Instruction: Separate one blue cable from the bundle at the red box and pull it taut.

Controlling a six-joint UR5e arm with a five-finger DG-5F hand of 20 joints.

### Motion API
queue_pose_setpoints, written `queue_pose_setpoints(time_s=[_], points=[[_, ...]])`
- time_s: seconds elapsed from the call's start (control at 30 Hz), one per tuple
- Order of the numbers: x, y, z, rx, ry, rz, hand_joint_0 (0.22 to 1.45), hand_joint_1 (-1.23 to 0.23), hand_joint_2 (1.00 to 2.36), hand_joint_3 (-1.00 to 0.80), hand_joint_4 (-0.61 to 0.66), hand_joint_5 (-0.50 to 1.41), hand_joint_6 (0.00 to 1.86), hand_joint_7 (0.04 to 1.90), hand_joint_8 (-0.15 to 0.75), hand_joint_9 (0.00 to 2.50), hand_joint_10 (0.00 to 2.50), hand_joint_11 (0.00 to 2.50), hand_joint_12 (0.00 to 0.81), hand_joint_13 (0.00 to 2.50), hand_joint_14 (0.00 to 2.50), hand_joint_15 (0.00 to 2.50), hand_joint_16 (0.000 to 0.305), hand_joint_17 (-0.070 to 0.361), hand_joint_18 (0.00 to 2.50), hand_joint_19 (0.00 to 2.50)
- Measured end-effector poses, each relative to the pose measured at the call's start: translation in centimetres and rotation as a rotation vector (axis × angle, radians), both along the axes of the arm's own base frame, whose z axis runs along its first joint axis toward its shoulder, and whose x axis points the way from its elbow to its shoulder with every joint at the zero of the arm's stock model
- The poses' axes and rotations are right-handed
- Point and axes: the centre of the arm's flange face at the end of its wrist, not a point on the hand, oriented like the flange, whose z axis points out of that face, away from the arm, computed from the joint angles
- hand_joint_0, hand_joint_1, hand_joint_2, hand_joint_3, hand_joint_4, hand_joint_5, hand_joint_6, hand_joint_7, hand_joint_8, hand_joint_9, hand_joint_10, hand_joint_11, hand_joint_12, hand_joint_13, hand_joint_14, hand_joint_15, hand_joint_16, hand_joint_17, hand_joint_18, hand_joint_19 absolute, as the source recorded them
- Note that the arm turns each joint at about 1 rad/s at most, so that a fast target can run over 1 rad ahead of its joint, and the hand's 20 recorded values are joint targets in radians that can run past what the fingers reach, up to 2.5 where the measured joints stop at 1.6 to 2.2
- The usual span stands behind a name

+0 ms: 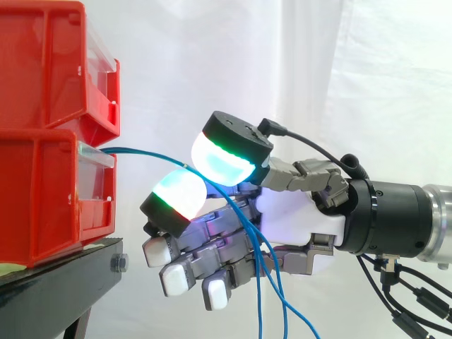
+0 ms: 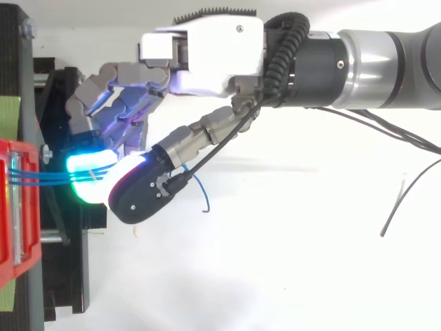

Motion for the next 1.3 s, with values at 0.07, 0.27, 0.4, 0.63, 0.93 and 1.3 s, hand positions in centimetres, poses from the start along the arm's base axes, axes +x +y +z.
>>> queue_pose_setpoints(time_s=[0.07,0.27,0.4,0.63,0.93,1.3], points=[[-0.04,-0.08,0.05,0.000,0.002,0.000,0.69,-0.76,1.00,-0.48,0.23,-0.20,0.88,0.96,0.384,0.75,0.02,0.65,0.407,0.81,0.02,0.46,0.052,0.118,0.92,0.62],[-0.12,-0.24,0.18,0.000,0.009,-0.001,0.71,-0.82,1.00,-0.50,0.24,-0.20,0.89,0.96,0.382,0.76,0.02,0.67,0.409,0.84,0.02,0.48,0.052,0.117,0.94,0.62],[-0.12,-0.26,0.21,0.000,0.010,-0.001,0.62,-0.81,1.00,-0.50,0.25,-0.20,0.89,0.97,0.381,0.77,0.02,0.68,0.407,0.85,0.02,0.49,0.052,0.118,0.95,0.62],[-0.13,-0.26,0.26,0.000,0.011,0.000,0.53,-0.57,1.00,-0.50,0.22,-0.18,0.87,0.99,0.397,0.81,0.01,0.67,0.419,0.87,0.02,0.50,0.055,0.123,0.98,0.66],[-0.14,-0.28,0.20,-0.002,0.013,-0.001,0.66,-0.72,1.01,-0.36,0.09,-0.16,0.86,1.07,0.370,0.80,0.02,0.67,0.398,0.81,0.02,0.49,0.051,0.115,0.91,0.65],[-0.14,-0.29,0.21,-0.002,0.013,-0.001,0.77,-0.92,1.00,-0.50,0.07,-0.18,0.89,1.07,0.361,0.79,0.02,0.69,0.394,0.82,0.02,0.49,0.050,0.113,0.93,0.60]])
